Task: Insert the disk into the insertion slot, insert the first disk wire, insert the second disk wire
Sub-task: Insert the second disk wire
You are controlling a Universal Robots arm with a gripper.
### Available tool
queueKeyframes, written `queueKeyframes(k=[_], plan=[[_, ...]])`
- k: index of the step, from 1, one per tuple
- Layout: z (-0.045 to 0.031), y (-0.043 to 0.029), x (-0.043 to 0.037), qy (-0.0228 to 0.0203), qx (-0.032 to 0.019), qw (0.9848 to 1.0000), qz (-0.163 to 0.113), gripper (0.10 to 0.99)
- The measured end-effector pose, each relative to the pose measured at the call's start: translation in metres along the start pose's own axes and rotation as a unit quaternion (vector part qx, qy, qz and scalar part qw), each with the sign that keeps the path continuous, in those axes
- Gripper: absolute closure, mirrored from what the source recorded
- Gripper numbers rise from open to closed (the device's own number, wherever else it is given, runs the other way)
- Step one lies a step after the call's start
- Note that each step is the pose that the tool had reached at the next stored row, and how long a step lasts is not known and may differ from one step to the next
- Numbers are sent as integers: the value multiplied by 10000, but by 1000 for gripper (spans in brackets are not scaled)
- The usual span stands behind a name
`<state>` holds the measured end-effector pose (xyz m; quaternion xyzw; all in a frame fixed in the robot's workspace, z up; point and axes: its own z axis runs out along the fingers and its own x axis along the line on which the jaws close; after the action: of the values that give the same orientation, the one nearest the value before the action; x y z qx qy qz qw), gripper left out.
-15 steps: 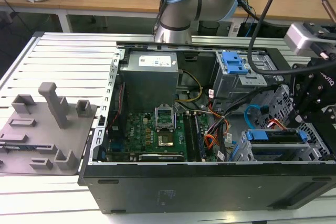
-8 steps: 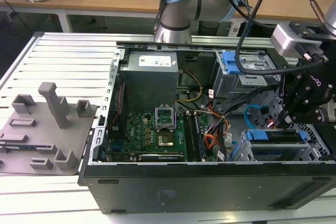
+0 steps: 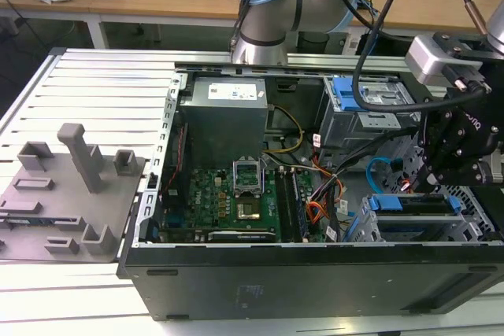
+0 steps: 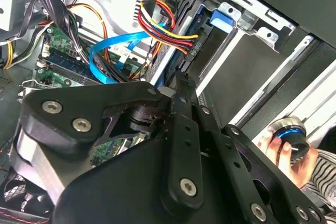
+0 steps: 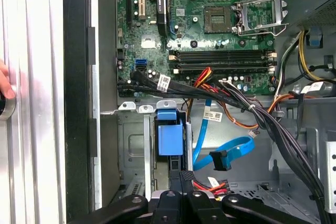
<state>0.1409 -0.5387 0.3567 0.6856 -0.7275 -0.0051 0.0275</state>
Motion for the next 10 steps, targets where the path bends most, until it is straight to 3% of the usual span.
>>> queueKeyframes(k=[2,3,7,10], plan=[[0,1,0,0,0,10000,0,918],[0,3,0,0,0,10000,0,725],[-123,9,4,-1,0,10000,0,725],[-124,9,4,0,0,10000,0,725]])
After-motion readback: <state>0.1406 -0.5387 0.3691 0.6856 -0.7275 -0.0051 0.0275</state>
